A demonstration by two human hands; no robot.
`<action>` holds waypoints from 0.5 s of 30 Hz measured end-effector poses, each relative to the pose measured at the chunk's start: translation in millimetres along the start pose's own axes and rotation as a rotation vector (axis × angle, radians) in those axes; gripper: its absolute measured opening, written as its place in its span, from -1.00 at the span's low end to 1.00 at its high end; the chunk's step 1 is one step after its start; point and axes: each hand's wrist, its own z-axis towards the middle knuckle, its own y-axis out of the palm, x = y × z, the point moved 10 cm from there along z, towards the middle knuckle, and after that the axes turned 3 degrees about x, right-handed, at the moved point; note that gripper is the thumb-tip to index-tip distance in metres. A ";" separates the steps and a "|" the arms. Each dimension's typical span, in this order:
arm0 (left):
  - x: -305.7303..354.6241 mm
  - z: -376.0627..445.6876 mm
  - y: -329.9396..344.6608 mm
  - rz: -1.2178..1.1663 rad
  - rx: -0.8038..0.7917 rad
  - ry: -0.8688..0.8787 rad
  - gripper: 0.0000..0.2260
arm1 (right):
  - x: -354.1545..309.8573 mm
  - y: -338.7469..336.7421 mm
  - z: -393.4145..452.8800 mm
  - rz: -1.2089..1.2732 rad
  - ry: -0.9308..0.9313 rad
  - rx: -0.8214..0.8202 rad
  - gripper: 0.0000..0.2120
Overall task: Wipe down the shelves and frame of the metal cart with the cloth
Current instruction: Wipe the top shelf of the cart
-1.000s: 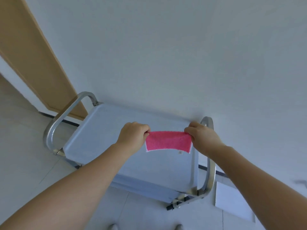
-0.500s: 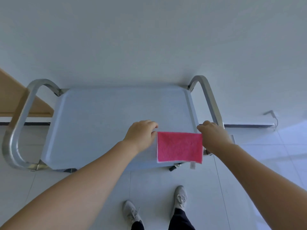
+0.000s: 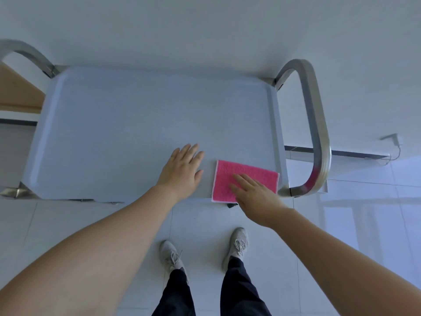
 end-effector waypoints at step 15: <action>-9.1 17.5 45.4 0.006 0.036 -0.070 -0.47 | 27.9 35.4 22.1 -0.180 -0.131 0.027 -0.48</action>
